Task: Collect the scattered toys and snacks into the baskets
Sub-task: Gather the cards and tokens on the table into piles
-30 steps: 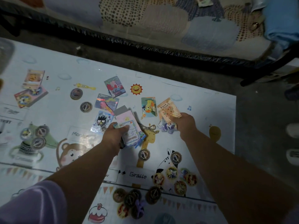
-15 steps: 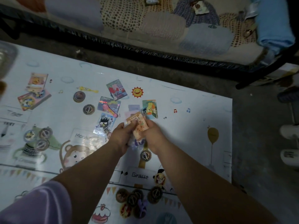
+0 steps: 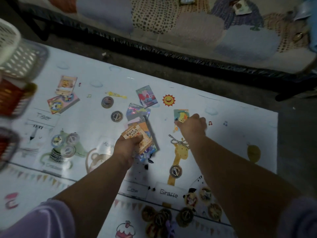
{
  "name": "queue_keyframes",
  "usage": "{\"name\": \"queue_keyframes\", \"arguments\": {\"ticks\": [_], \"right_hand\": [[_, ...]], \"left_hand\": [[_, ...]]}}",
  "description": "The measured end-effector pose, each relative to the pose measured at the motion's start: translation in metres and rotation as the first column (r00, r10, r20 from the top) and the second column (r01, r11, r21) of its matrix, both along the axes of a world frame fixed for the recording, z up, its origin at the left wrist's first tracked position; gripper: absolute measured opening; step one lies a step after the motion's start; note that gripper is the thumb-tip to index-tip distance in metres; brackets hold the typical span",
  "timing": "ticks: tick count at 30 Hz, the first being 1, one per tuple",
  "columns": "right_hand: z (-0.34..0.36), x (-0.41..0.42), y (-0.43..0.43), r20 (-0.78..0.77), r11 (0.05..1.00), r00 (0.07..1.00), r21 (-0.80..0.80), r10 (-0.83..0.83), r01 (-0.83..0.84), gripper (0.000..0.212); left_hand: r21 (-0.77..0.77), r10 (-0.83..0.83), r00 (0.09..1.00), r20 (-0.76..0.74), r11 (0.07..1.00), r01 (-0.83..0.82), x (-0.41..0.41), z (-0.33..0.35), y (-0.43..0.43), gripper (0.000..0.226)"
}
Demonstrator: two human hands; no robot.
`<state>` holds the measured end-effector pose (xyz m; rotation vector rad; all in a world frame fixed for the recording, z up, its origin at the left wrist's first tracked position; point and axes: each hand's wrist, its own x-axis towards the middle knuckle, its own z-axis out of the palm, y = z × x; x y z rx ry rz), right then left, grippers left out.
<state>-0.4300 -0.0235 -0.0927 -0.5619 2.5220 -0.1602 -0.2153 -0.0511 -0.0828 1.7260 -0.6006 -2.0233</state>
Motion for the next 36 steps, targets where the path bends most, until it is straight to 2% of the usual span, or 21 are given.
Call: {"name": "queue_keyframes", "arguments": {"ticks": [3, 5, 7, 10, 13, 14, 16, 18, 20, 23, 26, 29, 33, 36], "right_hand": [[-0.012, 0.007, -0.008, -0.067, 0.999, 0.998, 0.032, 0.017, -0.015, 0.077], [-0.015, 0.007, -0.012, -0.010, 0.997, 0.997, -0.004, -0.075, 0.075, 0.076], [-0.019, 0.009, -0.019, 0.076, 0.995, 0.993, -0.038, -0.089, 0.092, 0.065], [-0.017, 0.021, -0.038, 0.209, 0.942, 0.976, -0.311, -0.061, 0.126, 0.039], [-0.007, 0.036, -0.073, 0.284, 0.893, 0.958, -0.421, -0.035, 0.157, 0.041], [-0.007, 0.040, -0.086, 0.268, 0.902, 0.963, -0.420, 0.019, 0.099, 0.042], [-0.006, 0.045, -0.108, 0.121, 0.937, 0.973, -0.315, 0.197, -0.151, 0.047], [-0.003, 0.052, -0.124, 0.024, 0.916, 0.922, -0.124, 0.387, -0.381, 0.052], [-0.002, 0.062, -0.134, 0.030, 0.860, 0.859, 0.002, 0.510, -0.511, 0.054], [-0.006, 0.075, -0.132, 0.100, 0.765, 0.765, 0.047, 0.636, -0.642, 0.062], [-0.007, 0.081, -0.124, 0.097, 0.726, 0.725, 0.030, 0.682, -0.687, 0.059], [-0.007, 0.086, -0.122, 0.028, 0.700, 0.702, 0.058, 0.711, -0.712, 0.054], [-0.007, 0.098, -0.126, -0.038, 0.771, 0.772, 0.107, 0.634, -0.628, 0.055], [-0.006, 0.103, -0.126, -0.025, 0.833, 0.837, 0.110, 0.547, -0.542, 0.068]], "left_hand": [[-0.015, 0.053, 0.998, 0.040, 0.999, -0.052, 0.017, -0.001, -0.011, 0.030], [-0.029, 0.089, 0.994, 0.057, 0.996, -0.088, 0.027, 0.001, -0.019, 0.026], [-0.035, 0.132, 0.987, 0.089, 0.991, -0.129, 0.037, 0.000, -0.027, 0.026], [-0.031, 0.184, 0.980, 0.077, 0.983, -0.182, 0.050, 0.000, -0.035, 0.032], [-0.029, 0.226, 0.972, 0.070, 0.974, -0.224, 0.061, 0.001, -0.041, 0.035], [-0.028, 0.241, 0.969, 0.059, 0.970, -0.240, 0.065, 0.001, -0.044, 0.035], [-0.016, 0.249, 0.968, 0.029, 0.968, -0.249, 0.074, 0.000, -0.048, 0.035], [-0.003, 0.260, 0.966, 0.016, 0.966, -0.260, 0.085, -0.004, -0.052, 0.033], [0.005, 0.263, 0.965, 0.007, 0.965, -0.263, 0.096, -0.007, -0.055, 0.024], [0.035, 0.299, 0.954, -0.003, 0.954, -0.299, 0.109, -0.011, -0.056, 0.017], [0.059, 0.324, 0.946, -0.030, 0.945, -0.322, 0.116, -0.010, -0.055, 0.020], [0.069, 0.330, 0.943, -0.041, 0.943, -0.327, 0.117, -0.008, -0.054, 0.021], [0.070, 0.290, 0.955, -0.068, 0.956, -0.286, 0.112, -0.002, -0.054, 0.017], [0.066, 0.269, 0.960, -0.080, 0.962, -0.264, 0.109, 0.002, -0.052, 0.018]]}}
